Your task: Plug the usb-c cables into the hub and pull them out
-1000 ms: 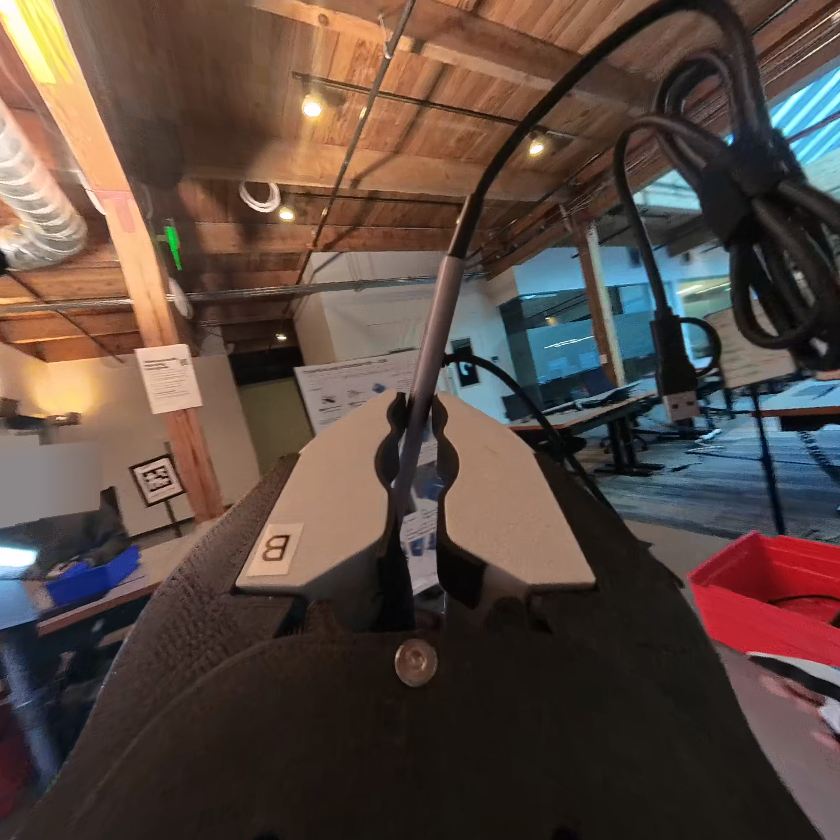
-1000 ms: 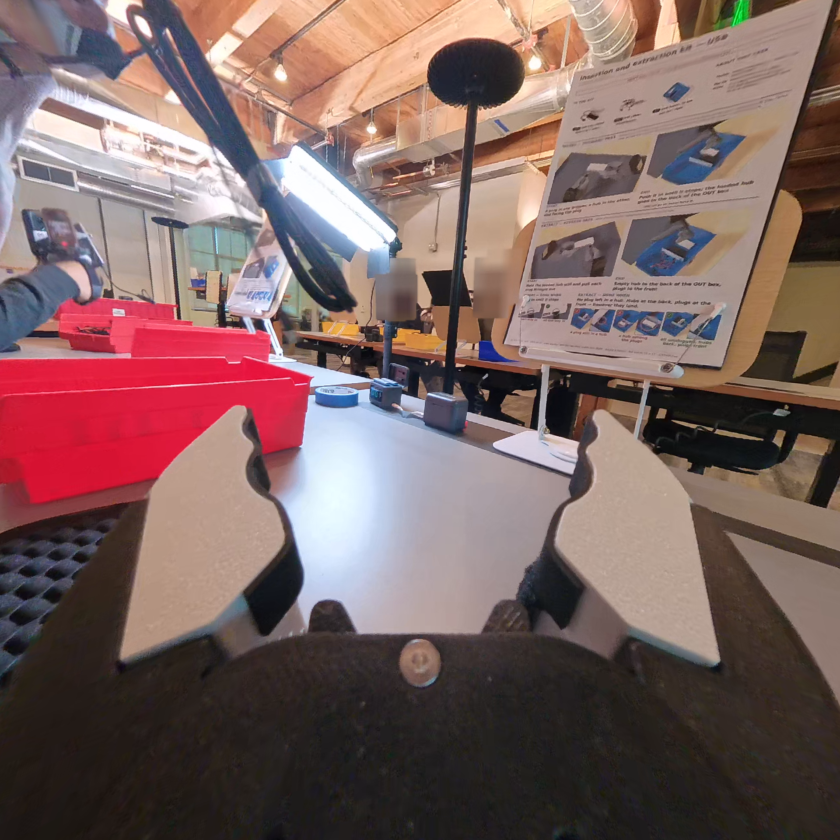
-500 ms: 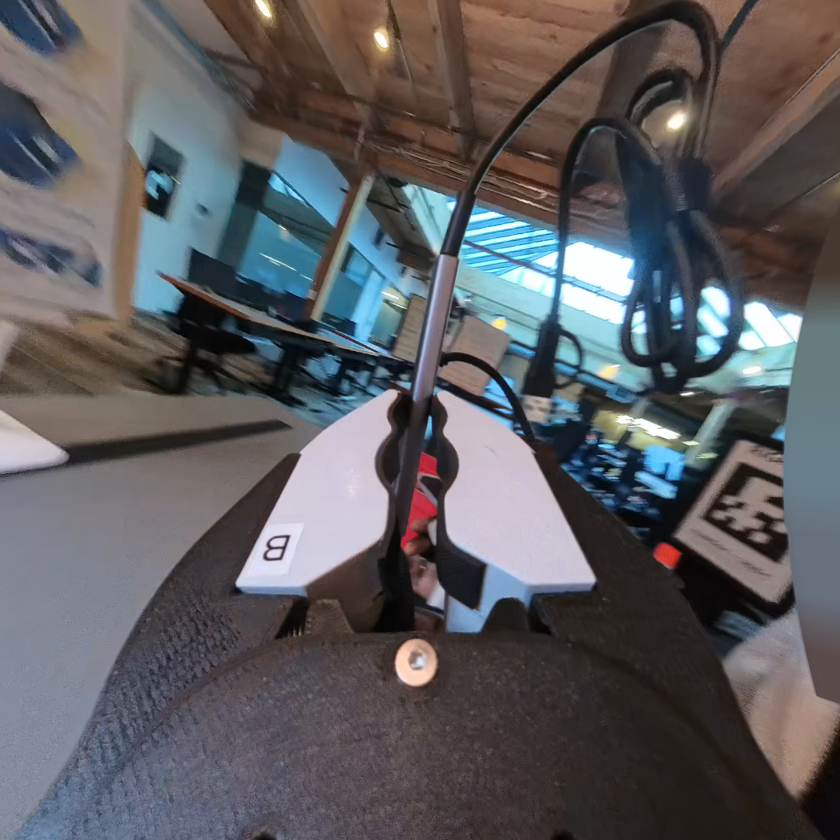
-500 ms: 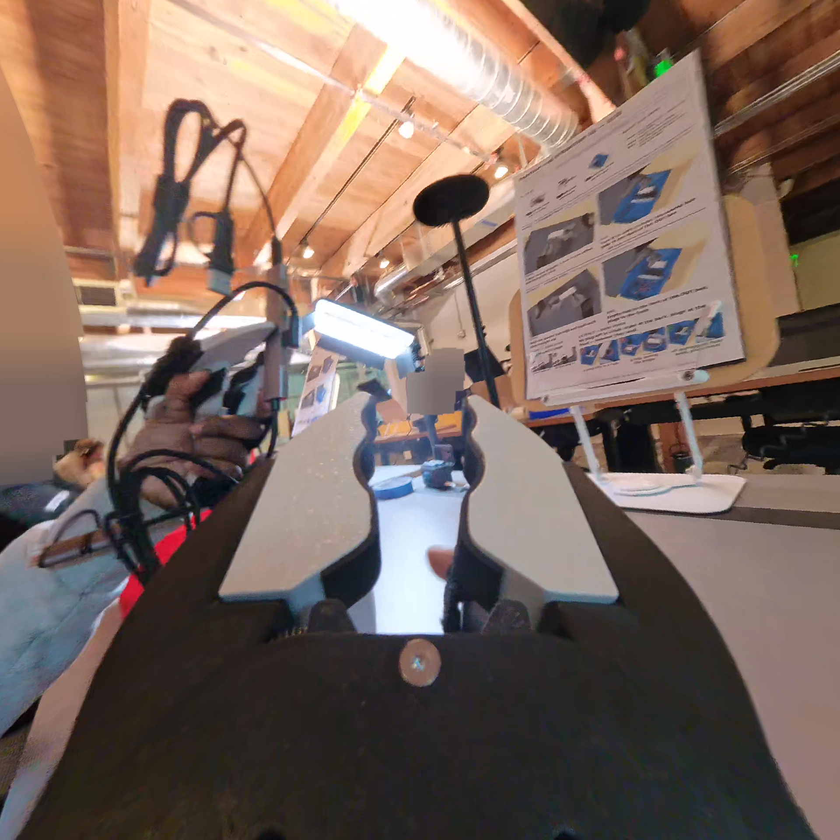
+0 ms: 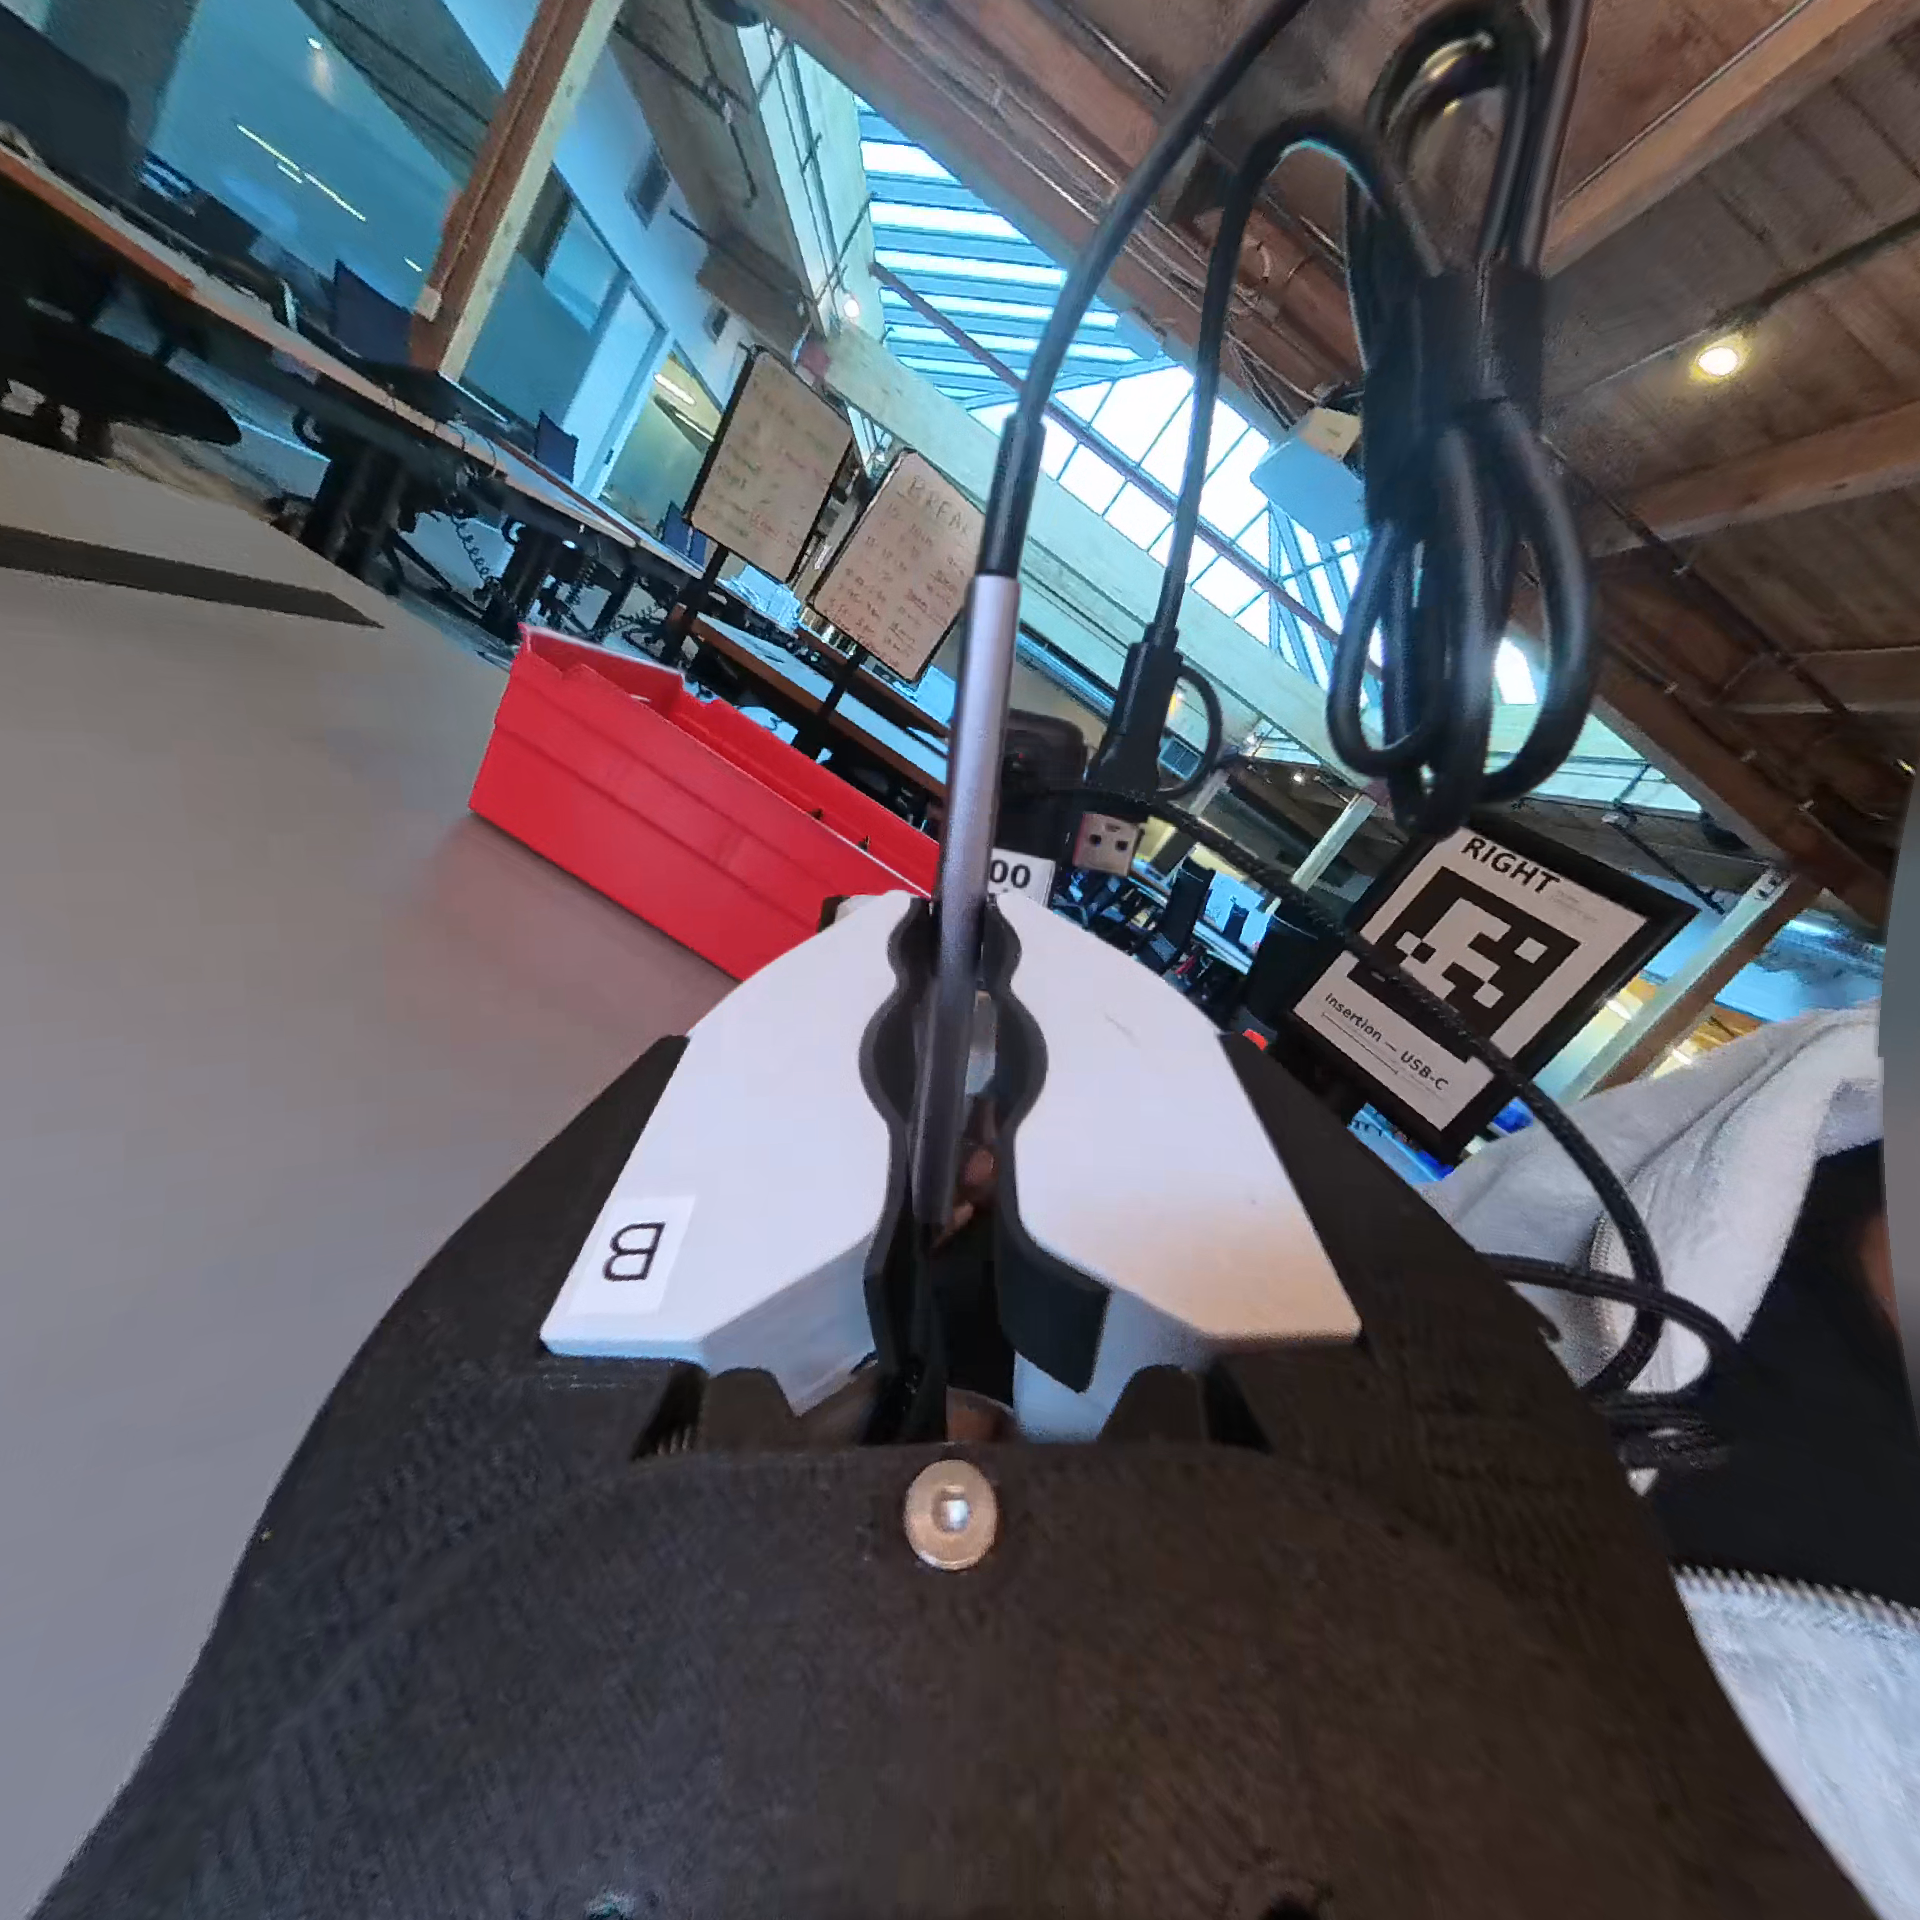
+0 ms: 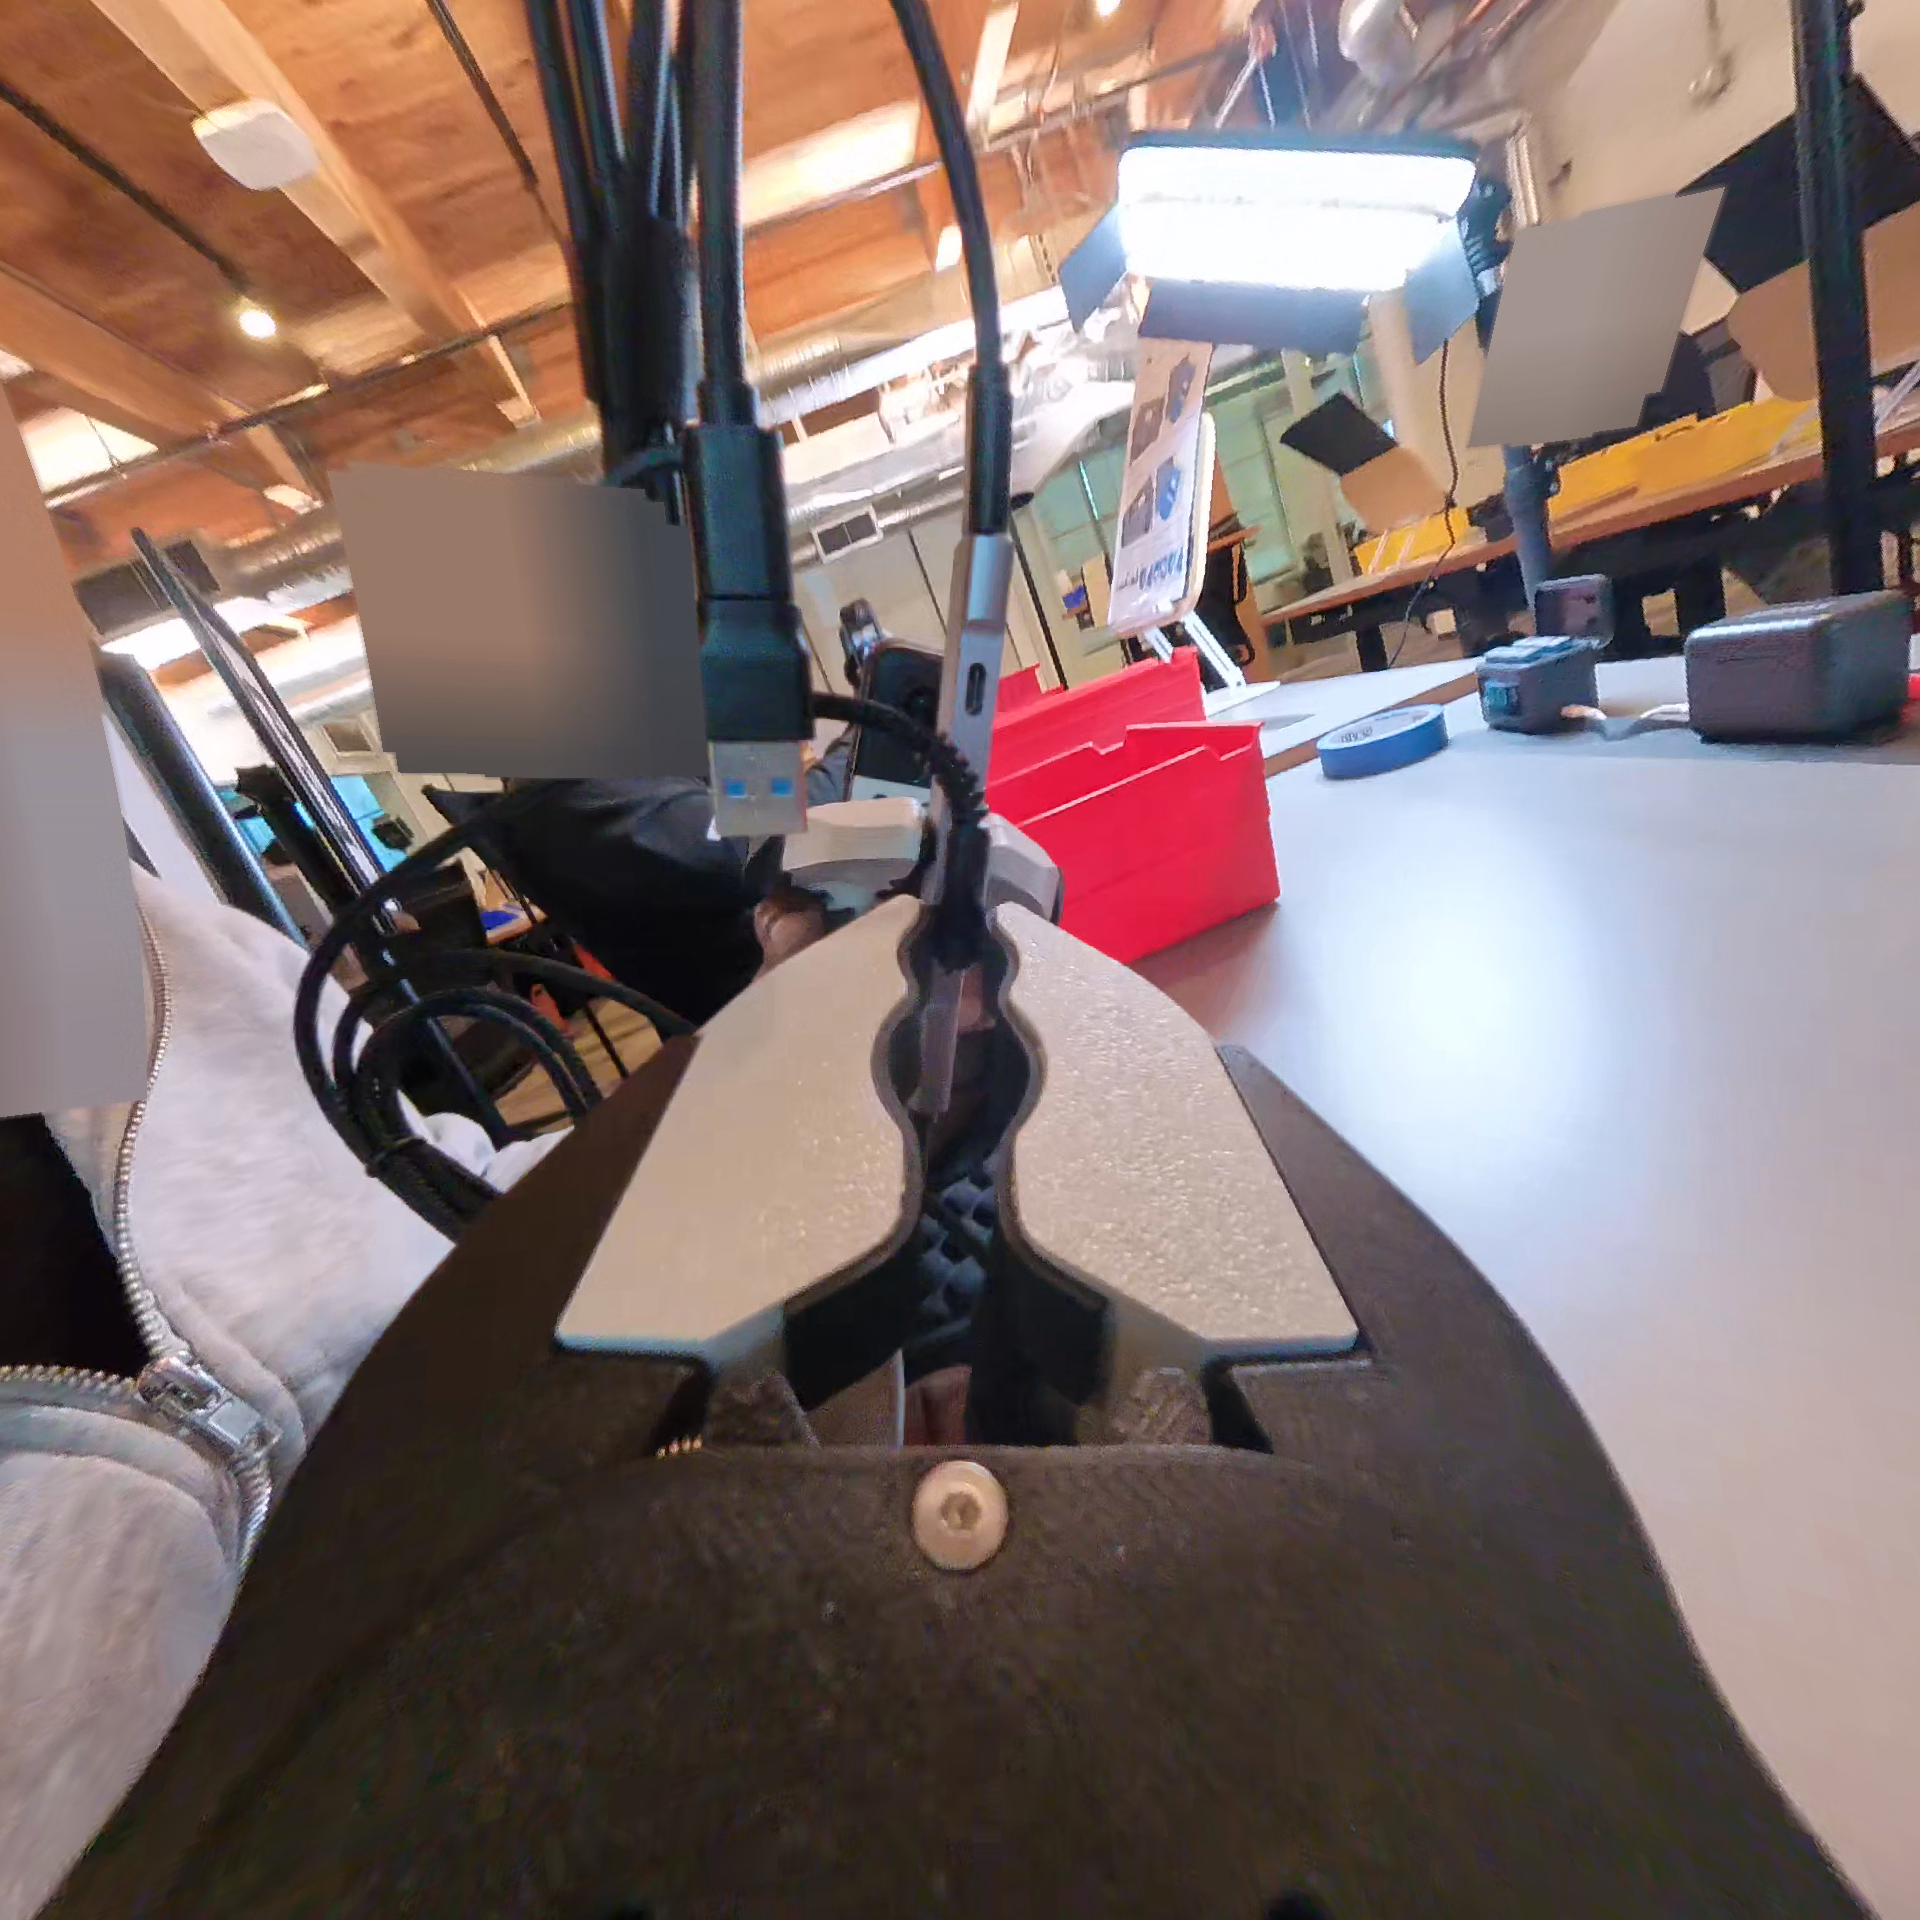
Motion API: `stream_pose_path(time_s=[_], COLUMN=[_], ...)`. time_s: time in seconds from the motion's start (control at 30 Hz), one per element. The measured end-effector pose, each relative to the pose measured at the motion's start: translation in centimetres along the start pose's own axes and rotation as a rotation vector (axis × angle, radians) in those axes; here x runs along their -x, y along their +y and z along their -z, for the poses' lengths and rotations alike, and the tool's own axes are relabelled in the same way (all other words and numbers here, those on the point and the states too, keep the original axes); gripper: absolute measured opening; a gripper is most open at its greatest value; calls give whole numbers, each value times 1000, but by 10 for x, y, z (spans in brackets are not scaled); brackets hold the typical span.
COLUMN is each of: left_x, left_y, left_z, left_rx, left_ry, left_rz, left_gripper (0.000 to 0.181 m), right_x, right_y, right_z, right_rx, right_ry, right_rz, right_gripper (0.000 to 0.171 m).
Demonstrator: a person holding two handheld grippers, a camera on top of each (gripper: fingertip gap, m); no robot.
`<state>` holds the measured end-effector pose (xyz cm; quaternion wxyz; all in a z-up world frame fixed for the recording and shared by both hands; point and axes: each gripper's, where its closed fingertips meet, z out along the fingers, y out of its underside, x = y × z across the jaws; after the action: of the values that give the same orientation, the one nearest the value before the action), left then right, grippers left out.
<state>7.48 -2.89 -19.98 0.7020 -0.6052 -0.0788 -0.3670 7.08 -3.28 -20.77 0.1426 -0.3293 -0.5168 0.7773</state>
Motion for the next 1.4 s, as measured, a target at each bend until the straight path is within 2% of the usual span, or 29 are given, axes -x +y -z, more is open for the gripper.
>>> stream_pose_path(time_s=[0.17,0.27,0.37,0.73,0.77,0.83,0.87,0.9,0.97,1.13,1.27,1.4], left_x=[0,0,-3,1,4,13,15,17,16,14,16,16], left_y=[10,20,25,40,36,7,0,6,19,22,19,13], left_z=[8,11,14,22,26,59,68,65,49,44,46,50], left_rx=[16,60,89,175,154,-8,-35,14,102,101,75,36], left_ry=[14,-7,-9,-34,-47,-91,-112,-129,-130,-120,-131,-126], left_rz=[-45,-108,-172,-136,-132,-84,-93,-128,-175,-198,-175,-147], left_gripper=[11,20,10,9,10,9,9,10,10,10,10,10], right_x=[2,9,11,10,4,-21,-31,-38,-42,-29,-14,21], right_y=[11,20,27,44,35,-35,-61,-62,-41,-36,-60,-108], right_z=[-2,-5,-7,-4,0,49,78,88,73,46,39,33], right_rx=[71,120,161,297,250,-125,-272,-263,-119,-117,-242,-331], right_ry=[-36,-83,-92,-80,-48,44,75,112,167,139,131,135], right_rz=[-50,-69,-77,12,16,-43,-61,-55,-17,-10,-81,-60], right_gripper=[7,7,7,7,8,7,7,7,7,7,7,7])
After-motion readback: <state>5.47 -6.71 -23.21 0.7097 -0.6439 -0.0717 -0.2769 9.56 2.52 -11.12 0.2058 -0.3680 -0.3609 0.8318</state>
